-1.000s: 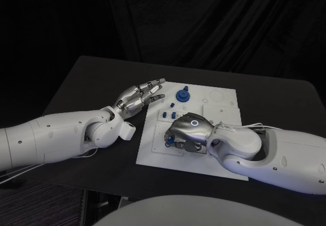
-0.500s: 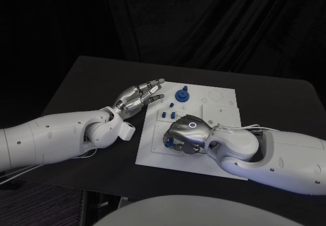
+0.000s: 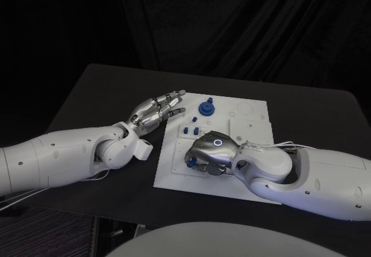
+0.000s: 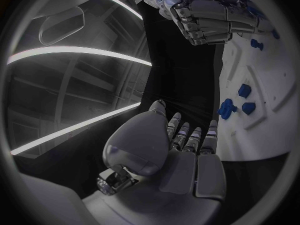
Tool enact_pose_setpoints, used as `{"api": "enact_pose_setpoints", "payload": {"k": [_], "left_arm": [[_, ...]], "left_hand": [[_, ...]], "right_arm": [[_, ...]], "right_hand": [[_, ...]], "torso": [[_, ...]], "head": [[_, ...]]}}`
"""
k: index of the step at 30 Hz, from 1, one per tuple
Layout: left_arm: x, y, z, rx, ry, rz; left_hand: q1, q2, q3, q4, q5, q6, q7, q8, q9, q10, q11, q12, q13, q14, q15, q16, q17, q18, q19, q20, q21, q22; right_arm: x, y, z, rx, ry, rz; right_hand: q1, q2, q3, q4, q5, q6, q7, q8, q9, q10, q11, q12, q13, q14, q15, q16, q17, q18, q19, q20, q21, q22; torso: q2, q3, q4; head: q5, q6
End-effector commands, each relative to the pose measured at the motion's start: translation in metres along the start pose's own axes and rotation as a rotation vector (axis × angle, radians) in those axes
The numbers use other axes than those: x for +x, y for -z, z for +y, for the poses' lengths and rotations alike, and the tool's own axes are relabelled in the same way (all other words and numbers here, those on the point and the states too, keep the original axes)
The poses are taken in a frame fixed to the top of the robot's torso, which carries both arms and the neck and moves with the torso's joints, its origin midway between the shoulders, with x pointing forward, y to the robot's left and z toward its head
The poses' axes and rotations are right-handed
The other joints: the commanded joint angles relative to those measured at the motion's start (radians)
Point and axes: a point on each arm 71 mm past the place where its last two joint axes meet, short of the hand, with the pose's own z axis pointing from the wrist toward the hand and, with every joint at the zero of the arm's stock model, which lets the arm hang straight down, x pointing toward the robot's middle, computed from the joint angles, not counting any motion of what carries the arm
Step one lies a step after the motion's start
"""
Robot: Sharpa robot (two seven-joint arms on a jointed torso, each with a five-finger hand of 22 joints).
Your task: Assemble the parts on the task board
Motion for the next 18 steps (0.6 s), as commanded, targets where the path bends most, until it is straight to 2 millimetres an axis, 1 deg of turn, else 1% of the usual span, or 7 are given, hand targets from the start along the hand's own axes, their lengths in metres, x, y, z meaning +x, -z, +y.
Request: {"api": "enact_pose_setpoints", "payload": {"k": [1,2,4,6,9,11,18], "left_arm": [[0.0007,0.0004,0.0000,0.009,0.011,0.006],[0.0006,0.0005,0.0001,0.008,0.011,0.005],[0.0003,0.0010,0.0009,0.004,0.012,0.005],[-0.0005,0.0017,0.0014,-0.001,0.012,0.004],[-0.0018,0.0029,0.0019,-0.006,0.011,0.000],[-0.0026,0.0038,0.0021,-0.009,0.010,-0.002],[-0.0043,0.0061,0.0029,-0.015,0.009,-0.007]], "left_hand": [[0.010,-0.001,0.006,0.001,0.004,0.000,0.003,-0.001,0.000,-0.004,0.003,0.002,0.000,-0.003,0.006,0.000,-0.001,0.014,0.001,0.006,0.003,-0.001],[0.010,-0.001,0.006,0.001,0.004,0.000,0.003,-0.001,0.000,-0.004,0.003,0.002,0.000,-0.003,0.006,0.000,-0.001,0.014,0.001,0.006,0.003,-0.001],[0.010,-0.001,0.006,0.001,0.004,0.000,0.003,-0.001,0.000,-0.004,0.003,0.002,0.000,-0.003,0.006,0.000,-0.001,0.014,0.001,0.006,0.003,-0.001],[0.011,-0.001,0.008,0.001,0.005,0.001,0.003,0.000,0.001,-0.004,0.002,0.002,0.000,-0.002,0.006,0.000,-0.001,0.014,0.001,0.006,0.003,-0.001],[0.011,-0.002,0.008,0.001,0.005,0.003,0.004,0.000,0.001,-0.004,0.001,0.002,0.000,-0.003,0.007,0.000,-0.001,0.014,0.001,0.007,0.003,-0.002],[0.011,-0.002,0.008,0.001,0.005,0.003,0.004,0.000,0.001,-0.004,0.001,0.002,0.000,-0.003,0.007,0.000,-0.001,0.014,0.001,0.007,0.003,-0.002],[0.011,-0.002,0.008,0.001,0.005,0.003,0.004,0.000,0.001,-0.004,0.001,0.002,0.000,-0.003,0.007,0.000,-0.001,0.014,0.001,0.007,0.003,-0.002]], "right_arm": [[0.0057,0.0001,-0.0009,0.018,0.008,0.042],[0.0061,0.0000,-0.0012,0.020,0.008,0.044],[0.0074,-0.0005,-0.0019,0.020,0.008,0.047],[0.0087,-0.0010,-0.0020,0.017,0.007,0.047],[0.0099,-0.0013,-0.0018,0.012,0.004,0.045],[0.0102,-0.0013,-0.0019,0.009,0.003,0.039],[0.0052,0.0041,-0.0038,-0.006,-0.026,-0.049]], "right_hand": [[-0.014,-0.006,0.002,0.011,-0.007,-0.055,-0.015,-0.034,0.016,-0.035,0.010,-0.019,-0.004,-0.013,0.011,-0.016,-0.016,0.001,-0.018,0.006,-0.030,0.145],[-0.023,-0.013,0.001,0.018,-0.009,-0.102,-0.022,-0.062,0.004,-0.064,0.020,-0.032,-0.008,-0.021,0.019,-0.026,-0.027,0.004,-0.029,0.010,-0.051,0.140],[-0.034,-0.024,-0.001,0.026,-0.018,-0.162,-0.036,-0.088,-0.013,-0.106,0.032,-0.045,-0.008,-0.036,0.024,-0.040,-0.042,0.009,-0.047,0.017,-0.082,0.133],[-0.047,-0.035,-0.009,0.032,-0.028,-0.240,-0.051,-0.087,-0.036,-0.156,0.043,-0.057,-0.008,-0.049,0.023,-0.053,-0.057,0.015,-0.063,0.021,-0.112,0.126],[-0.063,-0.039,-0.029,0.033,-0.035,-0.304,-0.073,-0.088,-0.060,-0.218,0.042,-0.057,0.001,-0.059,0.018,-0.059,-0.064,0.018,-0.071,0.018,-0.128,0.123],[-0.065,-0.038,-0.038,0.029,-0.037,-0.326,-0.081,-0.087,-0.072,-0.241,0.043,-0.048,0.010,-0.063,0.019,-0.062,-0.068,0.019,-0.075,0.018,-0.138,0.122],[-0.078,-0.039,-0.059,0.033,-0.047,-0.327,-0.085,-0.081,-0.082,-0.278,0.041,-0.033,0.025,-0.063,0.018,-0.057,-0.065,0.018,-0.071,0.018,-0.135,0.124]], "torso": [[-0.001,-0.0001,-0.0007],[-0.001,-0.0001,-0.0007],[-0.001,-0.0004,0.0003],[-0.002,-0.0007,0.0004],[-0.002,-0.0007,0.0006],[-0.002,-0.0007,0.0011],[-0.002,-0.0004,0.0018]], "head": [[0.003,0.000],[0.003,0.000],[0.001,0.000],[0.000,0.000],[-0.001,0.000],[-0.002,0.000],[0.000,0.000]]}}
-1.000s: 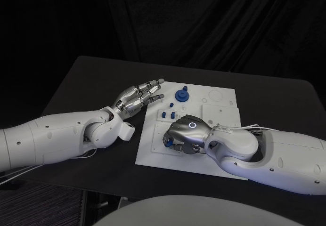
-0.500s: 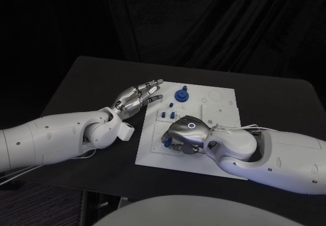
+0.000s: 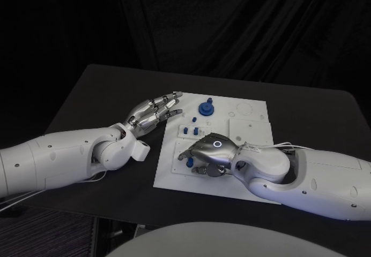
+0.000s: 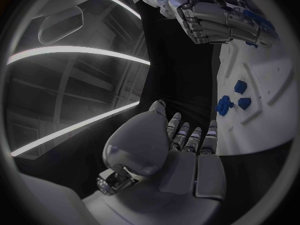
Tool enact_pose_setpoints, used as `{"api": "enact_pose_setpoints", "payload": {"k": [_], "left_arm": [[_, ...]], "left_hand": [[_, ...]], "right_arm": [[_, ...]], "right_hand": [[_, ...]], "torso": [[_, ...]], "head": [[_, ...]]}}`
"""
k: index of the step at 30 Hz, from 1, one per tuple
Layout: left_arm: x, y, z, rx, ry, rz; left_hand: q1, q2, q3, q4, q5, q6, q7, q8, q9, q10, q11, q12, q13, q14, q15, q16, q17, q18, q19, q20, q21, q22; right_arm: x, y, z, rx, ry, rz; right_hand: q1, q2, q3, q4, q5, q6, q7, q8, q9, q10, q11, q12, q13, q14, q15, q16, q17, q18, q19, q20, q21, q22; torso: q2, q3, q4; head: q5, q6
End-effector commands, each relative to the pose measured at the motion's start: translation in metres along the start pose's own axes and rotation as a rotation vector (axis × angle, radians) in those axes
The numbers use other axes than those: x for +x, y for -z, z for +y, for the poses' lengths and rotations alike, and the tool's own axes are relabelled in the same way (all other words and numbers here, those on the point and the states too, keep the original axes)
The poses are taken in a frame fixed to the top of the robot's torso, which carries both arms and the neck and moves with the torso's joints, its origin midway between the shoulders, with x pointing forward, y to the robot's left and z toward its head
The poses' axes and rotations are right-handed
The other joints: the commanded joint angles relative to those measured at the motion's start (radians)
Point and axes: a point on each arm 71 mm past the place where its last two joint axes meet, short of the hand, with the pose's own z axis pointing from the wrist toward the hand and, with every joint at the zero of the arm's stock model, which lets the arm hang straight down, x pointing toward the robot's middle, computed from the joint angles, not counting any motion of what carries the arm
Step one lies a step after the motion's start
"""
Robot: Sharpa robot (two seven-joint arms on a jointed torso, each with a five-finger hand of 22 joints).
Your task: Assemble the parts on the task board
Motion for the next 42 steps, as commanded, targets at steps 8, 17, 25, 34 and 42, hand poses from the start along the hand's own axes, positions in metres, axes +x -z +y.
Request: {"api": "enact_pose_setpoints", "payload": {"k": [8,17,25,34,42], "left_arm": [[-0.001,0.003,0.001,-0.002,0.010,0.000],[-0.003,0.005,0.000,0.001,0.005,-0.010],[-0.002,0.007,-0.003,0.041,-0.006,-0.024],[-0.002,0.007,-0.004,0.047,-0.009,-0.028],[-0.003,0.009,-0.004,0.041,-0.012,-0.035]], "left_hand": [[0.012,-0.002,0.007,-0.002,0.006,0.004,0.005,0.000,0.001,-0.003,0.002,0.004,0.000,-0.002,0.007,0.000,-0.001,0.014,0.002,0.007,0.003,0.000],[0.008,-0.009,0.003,0.003,0.000,0.007,0.002,0.001,0.002,0.000,0.013,0.009,0.001,-0.002,0.008,0.001,0.000,0.014,0.003,0.008,0.004,-0.002],[0.007,-0.013,-0.003,0.007,0.005,0.035,-0.008,0.006,0.007,0.014,0.012,0.029,0.004,0.004,0.001,0.003,0.001,0.016,0.006,0.005,0.005,0.001],[0.016,-0.011,0.001,0.001,0.016,0.040,-0.005,0.005,0.007,0.017,0.012,0.032,0.004,0.003,-0.001,0.003,0.001,0.016,0.005,0.005,0.005,-0.005],[0.018,-0.009,0.003,0.001,0.018,0.036,-0.005,0.004,0.007,0.017,0.014,0.031,0.003,0.002,-0.001,0.002,0.001,0.016,0.004,0.005,0.004,-0.008]], "right_arm": [[-0.027,0.027,-0.015,0.000,-0.102,-0.267],[-0.082,0.072,-0.058,0.125,-0.153,-0.375],[-0.086,0.123,-0.105,0.409,-0.376,-0.204],[-0.058,0.163,-0.123,0.654,-0.482,-0.076],[-0.041,0.175,-0.115,0.763,-0.315,-0.038]], "right_hand": [[0.008,-0.003,-0.033,0.008,0.010,-0.033,-0.021,0.002,-0.028,-0.096,-0.001,0.038,0.027,-0.005,0.000,-0.002,-0.003,0.018,-0.001,-0.004,-0.009,0.123],[0.045,0.030,-0.023,0.018,0.071,0.068,0.010,0.040,-0.029,-0.128,-0.010,0.125,0.055,-0.010,-0.006,-0.005,-0.009,0.019,0.001,-0.010,-0.013,0.125],[0.088,0.049,0.118,-0.044,0.105,0.180,0.085,0.070,-0.035,-0.050,-0.042,0.523,0.289,-0.110,-0.014,-0.132,-0.144,0.051,-0.116,-0.016,-0.182,0.084],[-0.158,0.037,0.050,0.101,0.116,0.195,0.068,0.223,0.062,0.452,-0.079,1.305,1.209,0.023,-0.022,0.105,0.109,0.030,-0.029,-0.025,-0.094,0.114],[-0.412,0.003,0.019,0.115,0.071,0.256,0.003,0.490,0.290,0.688,-0.126,1.381,1.416,0.166,-0.075,0.297,0.371,-0.050,0.176,-0.071,0.380,0.217]], "torso": [[-0.001,0.0008,-0.0022],[-0.003,0.0018,-0.0027],[0.000,0.0004,-0.0017],[0.001,-0.0023,-0.0050],[0.004,0.0050,-0.0080]], "head": [[0.007,0.000],[-0.004,0.000],[-0.041,0.000],[-0.071,0.000],[-0.119,0.000]]}}
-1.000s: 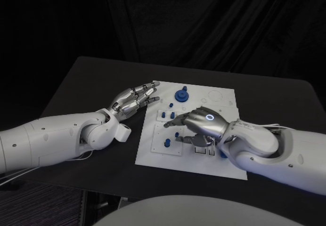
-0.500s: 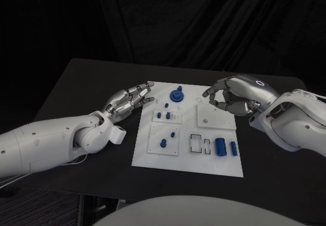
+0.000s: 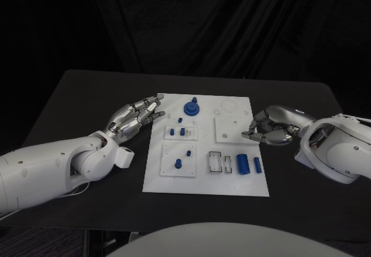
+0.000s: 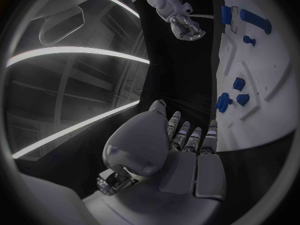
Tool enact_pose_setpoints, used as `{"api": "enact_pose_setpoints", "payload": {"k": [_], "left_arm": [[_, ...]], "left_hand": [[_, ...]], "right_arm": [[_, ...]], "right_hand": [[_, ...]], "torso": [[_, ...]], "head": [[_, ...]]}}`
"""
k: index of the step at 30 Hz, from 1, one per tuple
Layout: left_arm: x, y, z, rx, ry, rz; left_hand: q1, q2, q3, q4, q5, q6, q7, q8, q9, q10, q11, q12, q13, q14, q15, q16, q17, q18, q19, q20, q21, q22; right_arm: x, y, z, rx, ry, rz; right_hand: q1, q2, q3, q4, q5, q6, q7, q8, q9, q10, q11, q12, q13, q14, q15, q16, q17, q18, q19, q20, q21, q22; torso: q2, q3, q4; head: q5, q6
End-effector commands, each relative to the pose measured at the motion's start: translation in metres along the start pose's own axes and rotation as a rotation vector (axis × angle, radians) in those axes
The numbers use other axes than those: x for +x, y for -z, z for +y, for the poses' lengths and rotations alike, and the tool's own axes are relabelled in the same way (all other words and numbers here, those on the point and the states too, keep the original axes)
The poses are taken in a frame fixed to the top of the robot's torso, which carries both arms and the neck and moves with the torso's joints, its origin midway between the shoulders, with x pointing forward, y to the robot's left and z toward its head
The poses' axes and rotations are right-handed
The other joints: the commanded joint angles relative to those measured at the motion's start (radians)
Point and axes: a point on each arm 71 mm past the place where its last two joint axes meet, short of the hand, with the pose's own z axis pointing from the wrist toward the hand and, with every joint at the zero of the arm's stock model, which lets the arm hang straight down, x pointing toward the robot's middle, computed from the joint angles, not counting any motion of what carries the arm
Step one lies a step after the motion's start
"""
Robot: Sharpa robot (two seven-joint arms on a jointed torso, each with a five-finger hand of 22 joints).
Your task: Assemble the parts on the task board
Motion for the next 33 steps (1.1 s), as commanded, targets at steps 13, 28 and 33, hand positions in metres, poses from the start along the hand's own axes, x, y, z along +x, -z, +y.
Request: {"api": "enact_pose_setpoints", "payload": {"k": [13,28,33], "left_arm": [[-0.001,0.004,-0.002,0.032,0.000,-0.012],[-0.004,0.010,-0.002,0.028,0.002,-0.019],[-0.004,0.011,-0.001,0.023,0.003,-0.020]], "left_hand": [[0.011,0.000,0.007,-0.002,0.007,0.001,0.001,0.004,0.000,0.004,0.003,0.004,0.001,0.003,0.000,0.002,0.001,0.016,0.000,0.002,0.004,-0.003],[0.013,0.000,0.008,-0.003,0.008,0.001,0.002,0.003,0.000,0.004,0.004,0.004,0.001,0.002,0.000,0.002,0.001,0.016,0.000,0.002,0.004,-0.002],[0.013,0.000,0.008,-0.004,0.008,0.001,0.003,0.003,0.000,0.003,0.004,0.004,0.001,0.002,0.000,0.002,0.001,0.016,0.000,0.002,0.004,-0.003]], "right_arm": [[0.030,0.017,0.001,0.170,0.215,0.007],[0.053,0.016,0.009,0.177,0.263,0.046],[0.058,0.015,0.010,0.180,0.274,0.061]], "right_hand": [[-0.171,-0.075,-0.002,0.006,-0.061,0.026,-0.018,0.003,0.079,0.105,-0.024,0.002,0.263,0.104,-0.024,0.003,0.263,-0.040,0.082,-0.028,0.147,0.245],[-0.222,-0.105,-0.032,0.007,-0.123,0.032,-0.010,-0.049,0.092,0.105,-0.018,0.002,0.263,0.104,-0.020,0.003,0.263,-0.051,0.102,-0.024,0.192,0.259],[-0.233,-0.108,-0.035,0.007,-0.136,0.038,-0.011,-0.053,0.096,0.105,-0.018,0.002,0.263,0.104,-0.020,0.003,0.263,-0.051,0.103,-0.024,0.193,0.260]], "torso": [[0.000,0.0048,-0.0016],[-0.001,0.0038,-0.0004],[0.000,0.0046,-0.0015]], "head": [[-0.105,0.000],[-0.123,0.000],[-0.122,0.000]]}}
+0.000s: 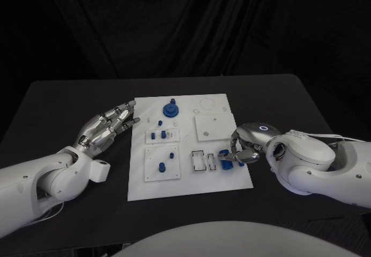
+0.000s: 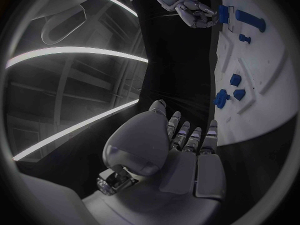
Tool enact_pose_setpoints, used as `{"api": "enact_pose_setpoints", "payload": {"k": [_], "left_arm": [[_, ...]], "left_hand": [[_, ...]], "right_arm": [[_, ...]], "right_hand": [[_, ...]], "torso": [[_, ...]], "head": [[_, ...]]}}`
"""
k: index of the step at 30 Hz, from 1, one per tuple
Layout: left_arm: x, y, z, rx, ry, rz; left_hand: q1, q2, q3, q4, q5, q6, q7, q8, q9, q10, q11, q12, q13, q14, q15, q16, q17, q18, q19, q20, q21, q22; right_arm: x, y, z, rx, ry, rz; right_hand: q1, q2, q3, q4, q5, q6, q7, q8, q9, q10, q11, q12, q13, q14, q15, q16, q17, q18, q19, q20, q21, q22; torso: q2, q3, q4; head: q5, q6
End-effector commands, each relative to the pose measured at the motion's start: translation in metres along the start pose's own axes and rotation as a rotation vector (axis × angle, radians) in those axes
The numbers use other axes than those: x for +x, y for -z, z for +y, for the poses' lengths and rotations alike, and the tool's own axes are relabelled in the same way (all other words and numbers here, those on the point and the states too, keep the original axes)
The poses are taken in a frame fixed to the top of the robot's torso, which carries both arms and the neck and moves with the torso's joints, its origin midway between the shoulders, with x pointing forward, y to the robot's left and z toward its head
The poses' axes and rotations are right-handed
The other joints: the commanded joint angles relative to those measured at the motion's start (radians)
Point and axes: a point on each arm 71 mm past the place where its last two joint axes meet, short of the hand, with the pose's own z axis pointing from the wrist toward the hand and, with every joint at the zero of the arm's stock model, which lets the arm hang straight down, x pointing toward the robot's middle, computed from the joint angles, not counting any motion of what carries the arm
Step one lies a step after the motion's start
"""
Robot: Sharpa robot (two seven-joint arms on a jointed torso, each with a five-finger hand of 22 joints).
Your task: Assemble the parts on the task board
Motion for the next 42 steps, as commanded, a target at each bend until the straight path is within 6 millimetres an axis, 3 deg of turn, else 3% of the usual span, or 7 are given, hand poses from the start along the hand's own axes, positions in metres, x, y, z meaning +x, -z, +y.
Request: {"api": "enact_pose_setpoints", "payload": {"k": [1,13,19,26,27,39,42], "left_arm": [[0.001,0.000,-0.001,0.030,0.007,0.001],[0.002,0.001,0.001,0.018,0.011,0.003],[0.003,0.002,0.003,0.010,0.014,0.004],[0.005,0.003,0.005,0.000,0.020,0.008],[0.005,0.003,0.005,-0.001,0.021,0.008],[0.004,0.006,0.006,-0.009,0.021,0.003],[0.003,0.007,0.006,-0.009,0.021,0.002]], "left_hand": [[0.014,0.000,0.006,-0.002,0.005,0.001,0.004,0.003,0.000,0.003,0.003,0.003,0.001,0.002,0.000,0.002,0.001,0.015,0.000,0.002,0.004,-0.001],[0.018,0.000,0.008,-0.004,0.007,-0.001,0.009,0.003,0.000,0.001,0.001,0.000,0.001,0.001,0.000,0.002,0.000,0.016,0.000,0.002,0.003,-0.001],[0.022,0.000,0.012,-0.006,0.008,-0.001,0.022,0.003,0.000,-0.001,-0.003,-0.001,0.001,0.000,-0.001,0.001,0.000,0.016,0.000,0.002,0.003,-0.003],[0.024,0.000,0.013,-0.008,0.009,-0.002,0.029,0.003,-0.001,-0.002,-0.004,-0.002,0.000,0.000,-0.002,0.001,0.000,0.016,0.000,0.002,0.004,-0.003],[0.024,0.000,0.013,-0.008,0.009,-0.002,0.029,0.003,-0.001,-0.002,-0.004,-0.002,0.000,0.000,-0.002,0.001,0.000,0.016,0.000,0.002,0.004,-0.003],[0.027,0.001,0.016,-0.011,0.011,-0.002,0.032,0.002,-0.001,-0.003,-0.003,-0.002,0.000,0.000,-0.003,0.001,0.000,0.016,0.001,0.002,0.004,-0.003],[0.029,0.001,0.017,-0.011,0.012,-0.002,0.033,0.003,-0.001,-0.003,-0.002,-0.003,0.000,-0.001,-0.003,0.001,0.000,0.016,0.001,0.003,0.004,-0.003]], "right_arm": [[0.004,-0.001,-0.002,0.035,0.049,0.009],[0.020,-0.006,-0.001,0.040,0.060,0.061],[0.027,-0.009,-0.001,0.037,0.059,0.076],[0.030,-0.012,0.000,0.026,0.043,0.075],[0.031,-0.012,0.000,0.026,0.039,0.076],[0.031,-0.015,0.001,0.018,-0.057,0.055],[0.028,-0.013,0.004,0.008,-0.120,0.024]], "right_hand": [[-0.009,-0.001,-0.007,0.000,-0.010,0.005,0.001,-0.005,0.002,0.108,0.001,0.002,0.263,0.107,-0.003,0.003,0.263,-0.020,0.102,-0.004,0.006,0.260],[-0.006,0.001,-0.005,0.000,-0.034,0.009,0.001,-0.015,0.008,0.108,0.001,0.002,0.263,0.107,-0.003,0.003,0.263,-0.021,0.102,-0.005,0.008,0.261],[0.014,0.016,0.009,-0.001,0.017,0.015,0.001,-0.030,0.016,0.108,0.001,0.002,0.263,0.107,-0.003,0.003,0.263,-0.020,0.101,-0.004,0.006,0.260],[0.104,0.054,0.061,-0.006,0.218,0.025,-0.004,-0.060,0.034,0.108,-0.003,0.002,0.263,0.107,-0.007,0.003,0.263,-0.019,0.099,-0.007,0.002,0.259],[0.129,0.060,0.078,-0.008,0.288,0.024,-0.004,-0.068,0.037,0.108,-0.003,0.002,0.263,0.107,-0.007,0.003,0.263,-0.019,0.099,-0.008,0.002,0.259],[0.228,0.037,0.190,-0.053,0.675,0.030,-0.013,-0.069,0.097,0.108,-0.013,0.002,0.263,0.107,-0.015,0.003,0.263,-0.019,0.098,-0.014,0.002,0.258],[0.228,0.032,0.200,-0.059,0.693,0.033,-0.015,-0.062,0.110,0.108,-0.015,0.002,0.263,0.107,-0.016,0.003,0.263,-0.019,0.099,-0.015,0.003,0.259]], "torso": [[0.001,0.0011,0.0002],[-0.002,-0.0007,0.0011],[-0.002,-0.0012,0.0018],[-0.003,0.0003,0.0043],[-0.003,0.0003,0.0045],[-0.002,-0.0014,0.0022],[-0.002,-0.0012,0.0033]], "head": [[0.000,0.000],[0.007,0.000],[0.011,0.000],[0.008,0.000],[0.009,0.000],[0.023,0.000],[0.028,0.000]]}}
